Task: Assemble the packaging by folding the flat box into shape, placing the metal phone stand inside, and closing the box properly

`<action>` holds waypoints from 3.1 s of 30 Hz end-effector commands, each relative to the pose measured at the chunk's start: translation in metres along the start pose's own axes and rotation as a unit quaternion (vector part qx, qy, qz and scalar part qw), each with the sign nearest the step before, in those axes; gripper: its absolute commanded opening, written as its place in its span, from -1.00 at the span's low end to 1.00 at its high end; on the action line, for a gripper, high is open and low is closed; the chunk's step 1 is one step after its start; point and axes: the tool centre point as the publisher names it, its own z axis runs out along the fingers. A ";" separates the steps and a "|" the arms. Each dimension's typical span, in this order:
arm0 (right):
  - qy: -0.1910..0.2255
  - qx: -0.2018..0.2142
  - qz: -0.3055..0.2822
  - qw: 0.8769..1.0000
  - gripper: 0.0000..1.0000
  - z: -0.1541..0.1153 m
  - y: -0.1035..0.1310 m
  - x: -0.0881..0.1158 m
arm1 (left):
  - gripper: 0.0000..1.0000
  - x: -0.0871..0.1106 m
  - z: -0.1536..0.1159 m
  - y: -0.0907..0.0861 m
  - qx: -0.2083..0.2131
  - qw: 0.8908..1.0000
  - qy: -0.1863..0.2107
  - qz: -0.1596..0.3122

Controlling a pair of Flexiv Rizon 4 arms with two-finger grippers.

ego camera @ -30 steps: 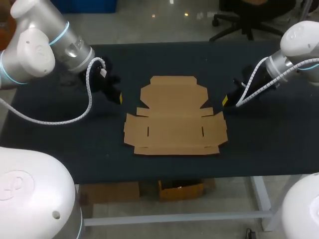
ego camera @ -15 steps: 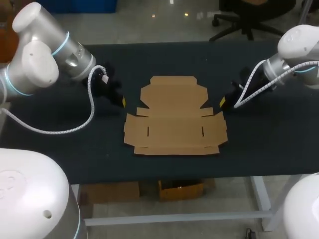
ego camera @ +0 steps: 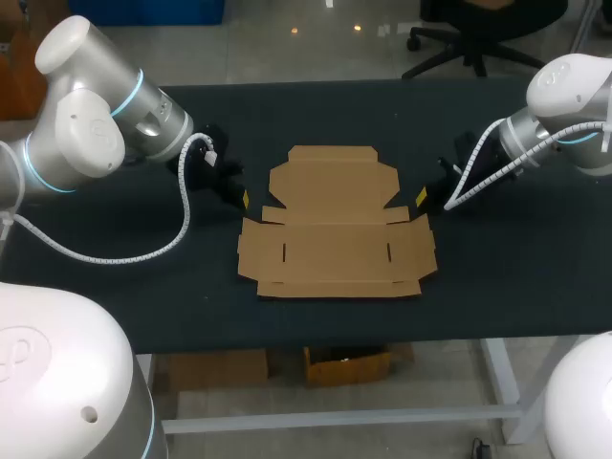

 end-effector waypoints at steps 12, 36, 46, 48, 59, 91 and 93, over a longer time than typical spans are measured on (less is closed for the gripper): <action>0.005 -0.002 0.002 1.000 -1.00 0.007 -0.011 0.000 | -1.00 0.003 0.006 0.000 -0.005 1.000 0.000 -0.002; 0.013 0.004 0.006 1.000 -1.00 0.016 -0.015 -0.004 | -1.00 0.009 0.013 0.002 -0.008 1.000 0.011 0.002; 0.016 0.008 0.003 1.000 -1.00 0.020 -0.013 -0.002 | -1.00 0.010 0.017 0.002 -0.011 1.000 0.016 0.004; 0.017 0.008 0.002 1.000 -1.00 0.020 -0.013 -0.001 | -1.00 0.011 0.017 0.002 -0.011 1.000 0.017 0.004; 0.021 0.008 0.002 1.000 -1.00 0.022 -0.011 -0.001 | -1.00 0.006 0.023 0.004 -0.004 1.000 0.014 -0.013; 0.033 0.001 0.002 0.999 -1.00 0.025 -0.013 0.001 | -1.00 0.011 0.042 0.010 -0.011 0.999 0.026 -0.023; 0.034 0.000 0.000 0.999 -1.00 0.025 -0.013 0.002 | -1.00 0.013 0.043 0.011 -0.012 0.999 0.025 -0.022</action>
